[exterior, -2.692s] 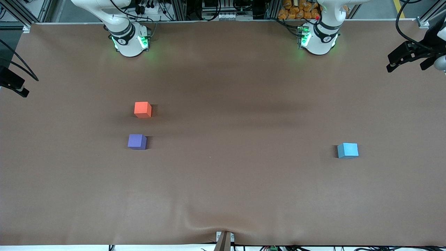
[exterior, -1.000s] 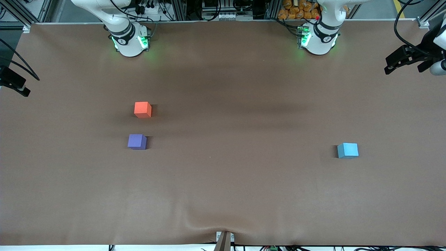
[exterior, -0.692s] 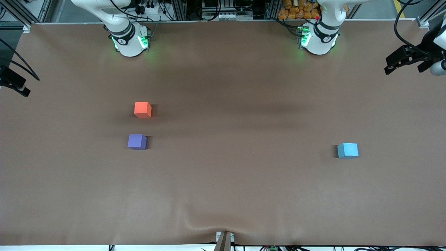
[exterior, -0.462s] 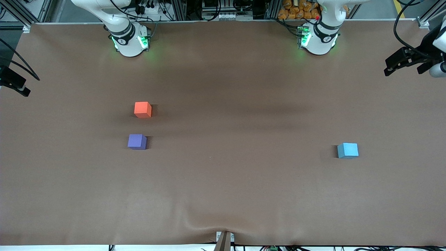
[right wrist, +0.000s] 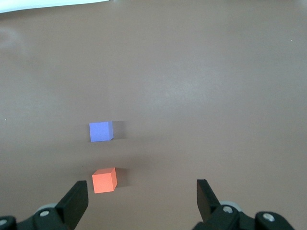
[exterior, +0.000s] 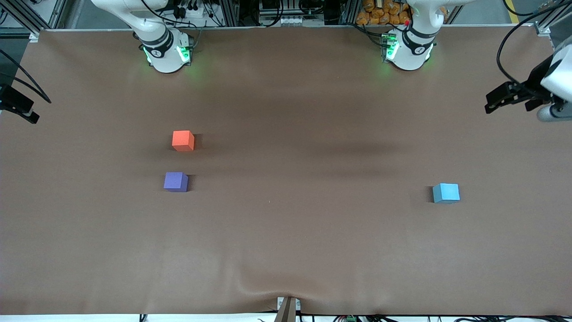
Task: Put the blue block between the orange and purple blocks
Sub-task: 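Move the left gripper down over the light-blue cube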
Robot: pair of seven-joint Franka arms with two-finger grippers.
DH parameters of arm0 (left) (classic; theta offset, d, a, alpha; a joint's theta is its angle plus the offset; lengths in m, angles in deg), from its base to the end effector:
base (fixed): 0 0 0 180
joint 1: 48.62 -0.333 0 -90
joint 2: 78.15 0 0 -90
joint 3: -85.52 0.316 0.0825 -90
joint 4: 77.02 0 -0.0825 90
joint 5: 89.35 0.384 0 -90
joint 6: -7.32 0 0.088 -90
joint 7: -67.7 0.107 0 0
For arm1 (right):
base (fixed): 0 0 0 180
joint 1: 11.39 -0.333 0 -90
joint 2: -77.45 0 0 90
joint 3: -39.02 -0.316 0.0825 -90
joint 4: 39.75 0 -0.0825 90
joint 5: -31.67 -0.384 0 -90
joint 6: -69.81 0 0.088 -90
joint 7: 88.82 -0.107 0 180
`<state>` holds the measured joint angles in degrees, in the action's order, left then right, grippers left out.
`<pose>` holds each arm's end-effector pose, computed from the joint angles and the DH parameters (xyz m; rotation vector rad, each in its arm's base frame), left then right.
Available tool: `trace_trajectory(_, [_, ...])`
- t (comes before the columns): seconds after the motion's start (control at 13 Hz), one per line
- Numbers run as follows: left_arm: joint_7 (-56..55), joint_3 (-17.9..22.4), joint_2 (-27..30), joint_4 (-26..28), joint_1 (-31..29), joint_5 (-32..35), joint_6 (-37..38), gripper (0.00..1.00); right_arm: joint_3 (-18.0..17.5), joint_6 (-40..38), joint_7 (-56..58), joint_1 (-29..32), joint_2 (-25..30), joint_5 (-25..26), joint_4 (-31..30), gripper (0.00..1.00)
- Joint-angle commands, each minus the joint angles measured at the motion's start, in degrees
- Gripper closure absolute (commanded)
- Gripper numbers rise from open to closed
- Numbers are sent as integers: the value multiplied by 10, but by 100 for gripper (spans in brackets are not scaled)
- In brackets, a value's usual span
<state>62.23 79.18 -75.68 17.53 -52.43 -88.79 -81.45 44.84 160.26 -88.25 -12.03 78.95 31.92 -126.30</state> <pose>0.5368 -0.0239 0.6087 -3.1208 -0.0803 0.0888 0.5450 -0.0507 0.6681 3.1292 -0.1264 0.1472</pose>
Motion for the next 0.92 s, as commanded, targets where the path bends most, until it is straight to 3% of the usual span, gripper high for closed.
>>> trace_trajectory(0.0, [6, -3, -23, 0, -3, -2, -29, 0, -5, -7, -8, 6, -1, 3, 7, 0])
trace_trajectory(0.23, [8, -4, -56, 13, -4, -2, -83, 0, -5, -8, -8, 5, -1, 2, 7, 0])
trace_trajectory(0.46, [21, -5, -92, 62, -3, -2, -176, 0, -5, -8, -8, 5, -1, 2, 7, 0])
trace_trajectory(0.85, [23, -3, -207, 77, -19, 10, -320, 0, -5, -8, -8, 5, -1, 2, 8, 0])
